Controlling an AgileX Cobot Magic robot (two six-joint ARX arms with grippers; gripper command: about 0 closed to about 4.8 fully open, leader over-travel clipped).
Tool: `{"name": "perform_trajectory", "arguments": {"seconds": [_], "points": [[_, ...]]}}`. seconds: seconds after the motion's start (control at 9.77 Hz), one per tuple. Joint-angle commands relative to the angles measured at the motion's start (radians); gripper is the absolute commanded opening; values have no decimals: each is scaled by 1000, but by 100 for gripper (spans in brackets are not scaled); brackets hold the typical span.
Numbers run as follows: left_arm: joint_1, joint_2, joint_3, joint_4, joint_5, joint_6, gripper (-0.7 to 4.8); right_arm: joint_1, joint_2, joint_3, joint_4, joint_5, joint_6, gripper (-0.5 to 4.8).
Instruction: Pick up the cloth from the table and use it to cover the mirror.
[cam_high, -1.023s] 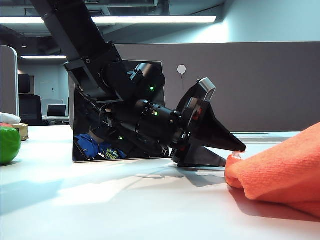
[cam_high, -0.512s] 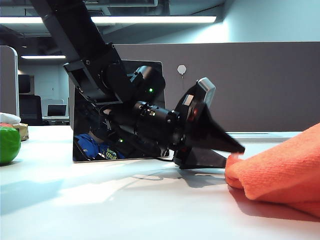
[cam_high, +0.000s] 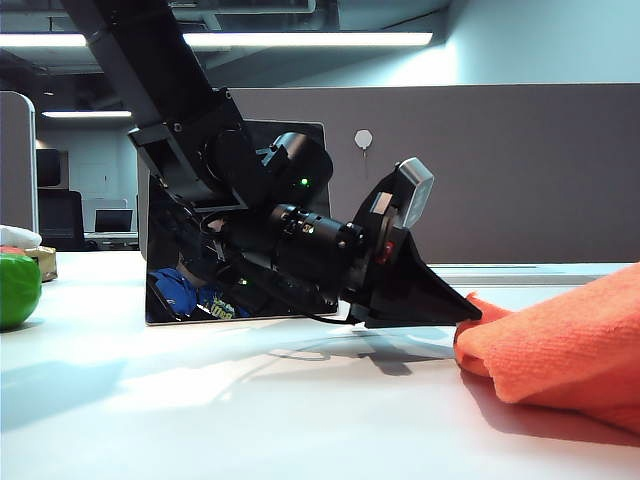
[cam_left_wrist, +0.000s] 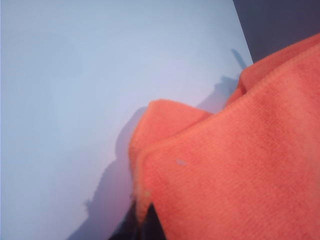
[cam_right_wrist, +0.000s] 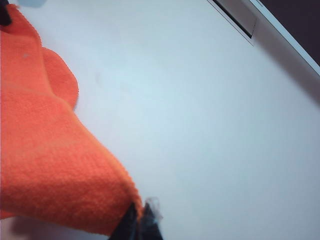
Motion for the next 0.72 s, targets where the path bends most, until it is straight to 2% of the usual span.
{"name": "perform_trajectory", "arguments": {"seconds": [0.1, 0.2, 0.31, 0.41, 0.61, 0.72], "points": [[-2, -3, 2, 20, 6, 0, -6, 1, 1, 2, 3, 6, 8, -1], [-2, -4, 2, 28, 8, -1, -6, 1, 1, 2, 2, 5, 8, -1], [-2, -20, 2, 75, 11, -48, -6, 2, 1, 2, 8, 6, 4, -1], [-2, -33, 2, 87, 11, -59, -6, 2, 1, 2, 13, 9, 0, -1], [-2, -99, 2, 110, -5, -61, -6, 2, 1, 2, 98, 13, -64, -1], [-2, -189, 2, 103, -83, -74, -6, 2, 2, 2, 305, 27, -197, -1]]}}
